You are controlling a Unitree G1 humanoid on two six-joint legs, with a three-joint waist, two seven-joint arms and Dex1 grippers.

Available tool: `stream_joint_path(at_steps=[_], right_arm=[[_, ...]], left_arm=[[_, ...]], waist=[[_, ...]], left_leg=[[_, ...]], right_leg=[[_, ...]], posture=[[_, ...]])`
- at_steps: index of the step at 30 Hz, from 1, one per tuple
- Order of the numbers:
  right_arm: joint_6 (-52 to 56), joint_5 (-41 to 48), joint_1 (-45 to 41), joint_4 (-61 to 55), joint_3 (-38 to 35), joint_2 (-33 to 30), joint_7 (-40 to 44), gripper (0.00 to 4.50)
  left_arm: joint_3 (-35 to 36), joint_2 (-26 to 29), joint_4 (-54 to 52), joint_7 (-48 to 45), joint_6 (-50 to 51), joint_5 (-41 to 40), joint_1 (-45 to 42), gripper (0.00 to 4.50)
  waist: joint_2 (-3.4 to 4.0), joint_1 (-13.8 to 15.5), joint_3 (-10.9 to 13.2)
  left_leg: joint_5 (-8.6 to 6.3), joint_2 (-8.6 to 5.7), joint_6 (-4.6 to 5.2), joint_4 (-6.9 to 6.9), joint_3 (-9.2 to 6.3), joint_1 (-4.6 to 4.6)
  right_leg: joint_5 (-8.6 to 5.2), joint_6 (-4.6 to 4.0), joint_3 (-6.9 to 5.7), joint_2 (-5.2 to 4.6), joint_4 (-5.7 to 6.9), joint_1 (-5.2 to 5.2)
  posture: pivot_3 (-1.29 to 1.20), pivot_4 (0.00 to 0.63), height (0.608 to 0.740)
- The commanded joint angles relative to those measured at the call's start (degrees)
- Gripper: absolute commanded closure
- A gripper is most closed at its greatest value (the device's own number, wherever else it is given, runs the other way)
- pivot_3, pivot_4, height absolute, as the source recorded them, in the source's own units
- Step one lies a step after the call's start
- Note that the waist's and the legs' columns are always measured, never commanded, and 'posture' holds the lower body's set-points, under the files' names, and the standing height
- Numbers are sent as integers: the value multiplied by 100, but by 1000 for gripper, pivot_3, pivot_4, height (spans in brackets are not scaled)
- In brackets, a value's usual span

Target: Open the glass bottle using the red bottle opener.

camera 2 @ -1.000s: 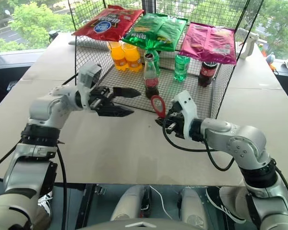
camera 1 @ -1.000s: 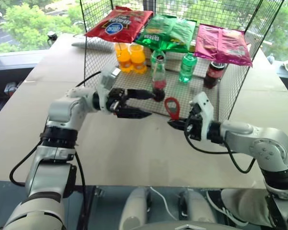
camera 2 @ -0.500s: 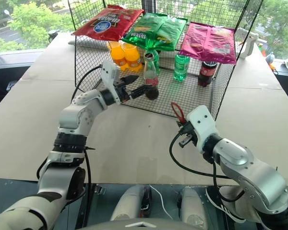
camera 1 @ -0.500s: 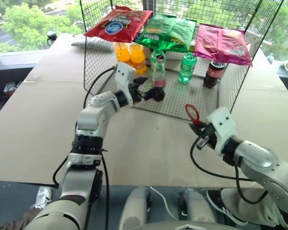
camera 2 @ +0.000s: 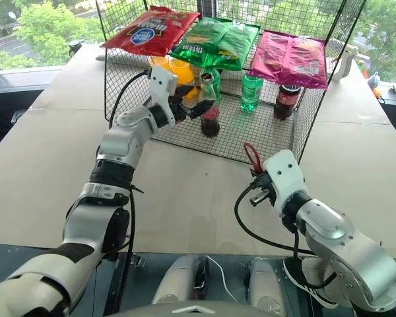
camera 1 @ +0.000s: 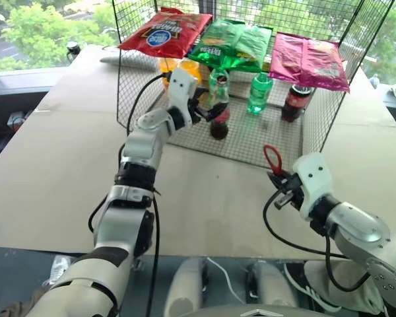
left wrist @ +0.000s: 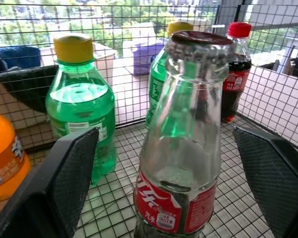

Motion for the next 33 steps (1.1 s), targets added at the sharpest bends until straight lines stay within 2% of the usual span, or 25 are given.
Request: stream_joint_path(at_steps=[1, 12, 14, 18, 19, 24, 30, 33], right_arm=[[12, -97, -24, -255, -108, 58, -13, 4500], [86, -237, 9, -313, -117, 193, 42, 4500], [102, -259, 27, -334, -129, 201, 54, 4500], [142, -259, 72, -388, -186, 212, 65, 4500], [154, -260, 76, -398, -194, 216, 66, 4500], [185, -278, 122, -447, -234, 233, 74, 4500], [163, -268, 113, -422, -318, 207, 149, 4500], [146, -249, 94, -380, -386, 161, 253, 4500]], left_arm=[[-23, 5, 280, -102, -264, 133, -334, 23], [55, -255, 1459, -143, -873, 336, -864, 23], [77, -295, 1650, -149, -951, 350, -943, 556], [73, -310, 1898, -205, -1061, 404, -1001, 2165], [80, -309, 1943, -216, -1091, 411, -1008, 2261], [178, -281, 1867, -349, -1186, 318, -946, 2252], [267, -17, 524, -1128, -588, -146, -484, 2252], [221, 247, -620, -1642, -36, -467, -39, 2252]], waist=[[0, 0, 0], [-2, 1, 1], [-2, 0, 1], [-2, 2, 1], [-2, 2, 1], [-2, 1, 1], [-2, -17, 3], [-1, -14, 4]], left_leg=[[0, 0, 0, 0, 0, 0], [0, -1, 0, 0, -1, -1], [0, -1, 0, 0, -1, -1], [0, 0, 0, 0, -2, -1], [0, 0, 0, 0, -2, -1], [0, 0, 0, 0, -2, -2], [0, 2, 0, 0, -1, -13], [0, 2, 0, 0, -2, -21]], right_leg=[[0, 0, 0, 0, 0, 0], [1, 3, -1, -1, 0, 0], [7, 12, -1, 0, 0, -1], [7, 12, -1, 0, 0, -1], [7, 12, -1, -1, 0, -1], [7, 12, -2, -1, 0, -1], [7, 12, 0, -1, 1, -13], [8, 12, 1, 0, 5, -20]], posture=[[0, 150, 740], [0, 150, 740], [0, 150, 740], [0, 150, 740], [0, 150, 740], [0, 150, 740], [0, 150, 740], [0, 150, 740]])
